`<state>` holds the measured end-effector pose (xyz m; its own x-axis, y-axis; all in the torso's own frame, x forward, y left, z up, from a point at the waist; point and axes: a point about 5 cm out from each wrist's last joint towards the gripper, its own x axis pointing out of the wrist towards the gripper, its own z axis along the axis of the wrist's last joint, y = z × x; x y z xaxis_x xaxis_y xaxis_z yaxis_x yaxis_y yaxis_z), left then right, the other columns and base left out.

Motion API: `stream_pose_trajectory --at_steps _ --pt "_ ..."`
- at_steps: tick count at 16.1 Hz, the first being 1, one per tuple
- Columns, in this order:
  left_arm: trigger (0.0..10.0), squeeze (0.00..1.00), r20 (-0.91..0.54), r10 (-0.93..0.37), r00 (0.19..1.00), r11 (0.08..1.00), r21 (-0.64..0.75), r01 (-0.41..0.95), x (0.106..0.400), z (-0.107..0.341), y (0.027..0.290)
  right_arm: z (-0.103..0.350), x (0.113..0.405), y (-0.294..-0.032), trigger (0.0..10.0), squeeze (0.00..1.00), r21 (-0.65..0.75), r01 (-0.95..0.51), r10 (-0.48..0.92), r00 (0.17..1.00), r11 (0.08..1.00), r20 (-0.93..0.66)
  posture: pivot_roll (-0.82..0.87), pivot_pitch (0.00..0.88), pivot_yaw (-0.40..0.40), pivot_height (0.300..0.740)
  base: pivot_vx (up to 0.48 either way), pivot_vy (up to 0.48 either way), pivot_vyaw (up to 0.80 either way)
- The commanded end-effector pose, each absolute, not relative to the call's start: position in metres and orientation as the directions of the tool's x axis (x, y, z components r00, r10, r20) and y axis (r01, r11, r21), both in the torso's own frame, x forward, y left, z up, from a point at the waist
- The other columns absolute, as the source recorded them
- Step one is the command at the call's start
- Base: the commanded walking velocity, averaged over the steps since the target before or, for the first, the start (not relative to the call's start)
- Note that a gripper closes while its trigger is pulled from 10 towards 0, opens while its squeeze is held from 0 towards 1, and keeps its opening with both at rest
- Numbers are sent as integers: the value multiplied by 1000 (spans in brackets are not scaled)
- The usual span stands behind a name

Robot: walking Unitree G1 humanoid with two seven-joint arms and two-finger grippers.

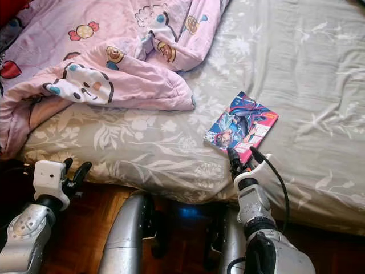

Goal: Clean up the room

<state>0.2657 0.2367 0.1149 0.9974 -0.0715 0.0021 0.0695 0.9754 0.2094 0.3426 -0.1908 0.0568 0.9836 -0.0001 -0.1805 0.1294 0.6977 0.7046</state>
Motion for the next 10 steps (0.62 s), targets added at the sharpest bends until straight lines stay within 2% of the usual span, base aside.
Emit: stream_pose_trajectory --at_steps 1,2,3,4,10 --pt "10000 0 -39 -44 998 976 211 51 256 109 245 49 338 -185 10000 0 742 135 12 982 656 -189 317 509 113 600 0 0 0" --pt "10000 0 -42 -42 998 976 214 50 255 109 246 50 339 -184 10000 0 753 132 12 983 644 -182 322 512 116 600 0 0 0" --pt "10000 0 -49 -37 998 974 220 47 253 109 249 50 338 -183 1529 0 763 130 15 984 634 -180 327 514 119 600 0 0 0" --pt "10000 0 -51 -36 998 974 222 46 252 109 249 49 338 -183 0 0 763 131 15 983 633 -181 334 515 123 600 0 0 0" --pt "10000 0 -64 -28 998 972 230 43 250 109 253 47 337 -181 0 0 771 134 14 983 623 -182 335 515 131 600 0 0 0"
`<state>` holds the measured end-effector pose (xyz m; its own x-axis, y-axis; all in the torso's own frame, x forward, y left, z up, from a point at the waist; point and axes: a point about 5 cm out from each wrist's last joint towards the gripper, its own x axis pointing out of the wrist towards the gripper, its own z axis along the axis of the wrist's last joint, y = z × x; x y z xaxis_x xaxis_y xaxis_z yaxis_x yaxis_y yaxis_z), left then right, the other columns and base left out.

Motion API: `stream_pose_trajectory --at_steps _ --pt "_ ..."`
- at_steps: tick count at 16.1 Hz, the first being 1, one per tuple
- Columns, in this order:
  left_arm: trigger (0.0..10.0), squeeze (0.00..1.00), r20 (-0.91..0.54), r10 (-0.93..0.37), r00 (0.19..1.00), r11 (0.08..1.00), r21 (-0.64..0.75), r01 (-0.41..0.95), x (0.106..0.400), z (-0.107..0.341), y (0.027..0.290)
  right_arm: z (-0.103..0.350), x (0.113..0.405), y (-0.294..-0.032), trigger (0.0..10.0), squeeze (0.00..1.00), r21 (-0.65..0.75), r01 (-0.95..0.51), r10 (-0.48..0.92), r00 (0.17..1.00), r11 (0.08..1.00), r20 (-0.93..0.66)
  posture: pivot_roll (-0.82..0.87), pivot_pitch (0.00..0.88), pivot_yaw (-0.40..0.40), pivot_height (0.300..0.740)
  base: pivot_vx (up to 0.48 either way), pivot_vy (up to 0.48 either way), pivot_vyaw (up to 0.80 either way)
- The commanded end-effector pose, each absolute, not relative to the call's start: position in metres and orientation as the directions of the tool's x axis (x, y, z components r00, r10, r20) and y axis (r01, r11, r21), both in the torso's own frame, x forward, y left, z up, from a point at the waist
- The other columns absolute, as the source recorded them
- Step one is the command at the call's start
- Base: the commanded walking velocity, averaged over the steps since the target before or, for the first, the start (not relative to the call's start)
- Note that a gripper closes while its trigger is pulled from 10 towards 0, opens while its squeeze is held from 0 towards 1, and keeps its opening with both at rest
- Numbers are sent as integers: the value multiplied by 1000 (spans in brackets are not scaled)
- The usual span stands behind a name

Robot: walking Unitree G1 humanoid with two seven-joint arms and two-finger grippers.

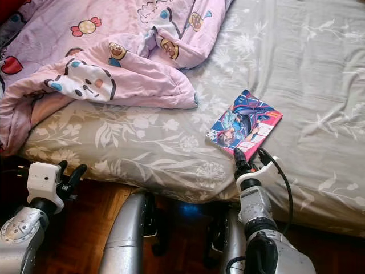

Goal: Clean up the room

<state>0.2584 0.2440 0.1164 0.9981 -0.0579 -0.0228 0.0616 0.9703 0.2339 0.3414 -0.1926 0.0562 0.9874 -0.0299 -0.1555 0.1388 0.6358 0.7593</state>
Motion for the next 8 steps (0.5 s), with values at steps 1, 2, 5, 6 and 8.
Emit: stream_pose_trajectory --at_steps 1,2,5,6,8 --pt "10000 0 -67 -29 997 972 229 43 250 109 253 47 337 -181 0 0 769 132 16 983 626 -181 335 515 132 600 0 0 0" --pt "10000 0 -68 -29 997 972 229 44 250 109 253 47 337 -181 0 0 767 131 16 983 628 -180 331 514 131 600 0 0 0" --pt "10000 0 -75 -32 997 972 229 49 251 107 252 54 340 -181 0 0 748 86 32 989 658 -142 326 512 132 600 0 0 0" --pt "10000 0 -77 -33 996 972 228 50 250 107 251 55 341 -180 0 0 744 77 34 990 664 -133 325 511 131 600 0 0 0" --pt "10000 0 -79 -31 996 973 227 48 251 107 251 58 343 -181 0 0 737 74 27 992 672 -124 324 510 132 600 0 0 0"
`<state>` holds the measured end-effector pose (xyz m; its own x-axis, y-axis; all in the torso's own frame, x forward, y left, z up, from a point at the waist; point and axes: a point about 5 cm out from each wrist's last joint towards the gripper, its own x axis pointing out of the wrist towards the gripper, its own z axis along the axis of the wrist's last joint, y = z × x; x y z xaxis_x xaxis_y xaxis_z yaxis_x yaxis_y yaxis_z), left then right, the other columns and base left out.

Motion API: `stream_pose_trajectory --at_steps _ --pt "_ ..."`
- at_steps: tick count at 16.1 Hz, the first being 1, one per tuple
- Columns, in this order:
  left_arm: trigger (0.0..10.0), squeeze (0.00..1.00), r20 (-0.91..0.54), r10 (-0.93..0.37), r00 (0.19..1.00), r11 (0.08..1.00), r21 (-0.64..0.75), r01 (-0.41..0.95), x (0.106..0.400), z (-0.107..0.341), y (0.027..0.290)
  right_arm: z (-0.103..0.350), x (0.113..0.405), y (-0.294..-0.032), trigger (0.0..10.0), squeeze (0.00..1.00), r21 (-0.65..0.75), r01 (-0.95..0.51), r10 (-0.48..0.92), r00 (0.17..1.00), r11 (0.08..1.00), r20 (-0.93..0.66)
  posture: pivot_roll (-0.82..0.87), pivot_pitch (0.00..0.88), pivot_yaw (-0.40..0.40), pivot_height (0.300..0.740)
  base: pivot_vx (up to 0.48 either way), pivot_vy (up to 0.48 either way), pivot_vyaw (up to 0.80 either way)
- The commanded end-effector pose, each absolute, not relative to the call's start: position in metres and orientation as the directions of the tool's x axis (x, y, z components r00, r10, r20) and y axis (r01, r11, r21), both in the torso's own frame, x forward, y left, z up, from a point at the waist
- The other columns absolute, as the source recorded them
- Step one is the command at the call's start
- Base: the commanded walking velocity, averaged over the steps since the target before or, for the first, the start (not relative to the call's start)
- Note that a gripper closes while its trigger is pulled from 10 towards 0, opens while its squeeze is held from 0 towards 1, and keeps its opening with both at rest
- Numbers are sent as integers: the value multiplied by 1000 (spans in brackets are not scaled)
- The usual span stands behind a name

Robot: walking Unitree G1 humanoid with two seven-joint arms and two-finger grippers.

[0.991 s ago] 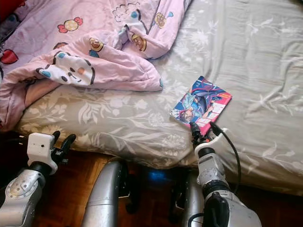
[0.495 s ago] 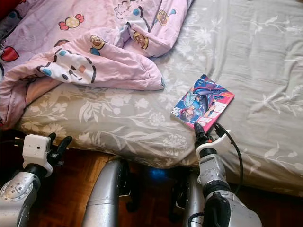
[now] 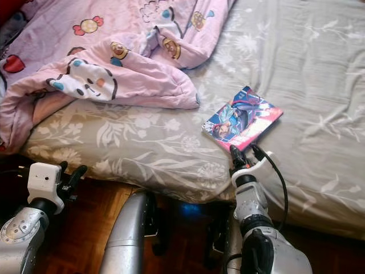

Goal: Clean up the room

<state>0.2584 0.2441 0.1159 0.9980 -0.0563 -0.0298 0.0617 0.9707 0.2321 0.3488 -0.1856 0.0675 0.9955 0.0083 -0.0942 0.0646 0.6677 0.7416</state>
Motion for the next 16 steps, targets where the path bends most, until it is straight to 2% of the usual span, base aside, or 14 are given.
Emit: stream_pose_trajectory --at_steps 1,8,13,16 --pt "10000 0 -78 -31 996 973 226 48 252 107 251 61 345 -182 0 0 728 70 22 993 682 -116 324 510 132 600 0 0 0" --pt "10000 0 -83 -20 996 973 227 39 255 104 253 79 354 -188 0 0 696 18 6 999 717 -32 309 491 127 600 0 0 0" --pt "10000 0 -83 18 996 979 206 -1 264 94 254 87 352 -200 0 0 525 45 -61 998 850 13 256 409 86 600 0 0 0" --pt "10000 0 -89 22 996 983 181 -6 269 85 245 89 345 -211 0 0 453 48 -88 994 890 66 216 357 63 600 0 0 0"
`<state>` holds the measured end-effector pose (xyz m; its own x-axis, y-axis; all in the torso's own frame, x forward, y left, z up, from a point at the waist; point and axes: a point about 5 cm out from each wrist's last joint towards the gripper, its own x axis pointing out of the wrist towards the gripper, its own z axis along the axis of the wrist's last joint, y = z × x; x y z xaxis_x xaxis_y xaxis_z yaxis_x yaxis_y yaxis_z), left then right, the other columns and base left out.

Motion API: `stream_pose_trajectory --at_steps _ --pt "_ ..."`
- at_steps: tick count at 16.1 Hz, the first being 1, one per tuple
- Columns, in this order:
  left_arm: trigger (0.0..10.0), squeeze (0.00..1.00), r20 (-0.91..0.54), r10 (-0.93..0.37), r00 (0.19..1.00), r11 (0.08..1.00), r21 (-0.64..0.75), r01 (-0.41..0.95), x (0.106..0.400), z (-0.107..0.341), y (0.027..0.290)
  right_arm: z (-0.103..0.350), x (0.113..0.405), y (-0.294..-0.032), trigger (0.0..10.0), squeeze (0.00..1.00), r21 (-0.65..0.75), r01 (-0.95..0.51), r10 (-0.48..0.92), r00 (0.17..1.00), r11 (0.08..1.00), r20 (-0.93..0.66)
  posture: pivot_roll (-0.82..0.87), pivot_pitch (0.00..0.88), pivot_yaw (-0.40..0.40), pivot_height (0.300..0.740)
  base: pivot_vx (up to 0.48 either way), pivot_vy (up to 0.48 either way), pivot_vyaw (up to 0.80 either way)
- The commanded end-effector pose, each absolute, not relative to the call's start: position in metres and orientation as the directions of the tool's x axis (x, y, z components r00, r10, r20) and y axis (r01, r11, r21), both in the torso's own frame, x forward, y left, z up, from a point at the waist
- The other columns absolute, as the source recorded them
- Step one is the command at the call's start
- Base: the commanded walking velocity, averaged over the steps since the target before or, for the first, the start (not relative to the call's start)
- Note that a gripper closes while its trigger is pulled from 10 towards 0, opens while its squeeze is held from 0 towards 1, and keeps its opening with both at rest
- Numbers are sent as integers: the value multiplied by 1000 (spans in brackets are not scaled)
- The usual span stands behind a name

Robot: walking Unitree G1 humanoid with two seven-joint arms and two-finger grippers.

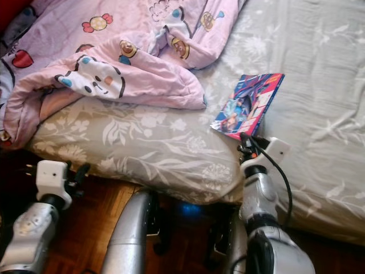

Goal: Clean up the room

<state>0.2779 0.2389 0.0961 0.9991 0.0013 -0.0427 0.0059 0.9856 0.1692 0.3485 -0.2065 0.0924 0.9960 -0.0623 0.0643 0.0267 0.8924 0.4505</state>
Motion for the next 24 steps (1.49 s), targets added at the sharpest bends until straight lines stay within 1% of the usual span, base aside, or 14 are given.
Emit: stream_pose_trajectory --at_steps 1,3,5,6,7,10,15,19,21,22,24 --pt "10000 0 -86 24 996 987 163 -9 271 80 240 91 340 -216 10000 0 364 41 -81 992 931 95 186 306 44 600 0 0 0" --pt "10000 0 -80 37 996 990 139 -25 278 76 237 91 334 -220 10000 0 304 49 -86 990 951 109 154 249 27 600 0 0 0" --pt "10000 0 -75 36 997 992 120 -26 284 74 232 88 329 -223 10000 0 236 65 -89 991 970 95 140 222 17 600 0 0 0" --pt "10000 0 -70 35 997 994 110 -27 289 73 229 86 326 -225 10000 0 192 87 -105 991 978 87 126 192 16 600 0 0 0" --pt "10000 0 -60 38 997 994 102 -31 291 74 227 83 322 -227 10000 0 188 106 -123 989 976 82 122 182 14 605 0 0 0" --pt "10000 0 -65 47 997 995 88 -42 295 67 226 76 314 -229 10000 0 161 132 -143 988 978 59 103 139 12 640 0 0 0" --pt "10000 0 -168 69 983 995 80 -57 297 44 226 46 297 -237 10000 0 127 195 -185 979 973 -83 85 79 9 695 0 0 0" --pt "10000 0 -233 101 967 993 80 -84 293 31 234 20 280 -245 10000 0 112 244 -217 953 963 -212 89 49 6 740 0 0 0" --pt "10000 0 -303 112 946 993 80 -92 286 18 237 8 272 -246 10000 0 94 259 -224 932 961 -285 88 17 15 740 0 0 0" --pt "10000 0 -392 116 913 992 99 -84 277 3 238 -3 263 -251 10000 0 70 292 -250 901 954 -354 86 0 22 740 0 0 0" --pt "10000 0 -454 119 883 991 108 -79 269 -7 237 -5 262 -253 10000 0 69 311 -265 890 948 -371 86 0 21 740 0 0 0"
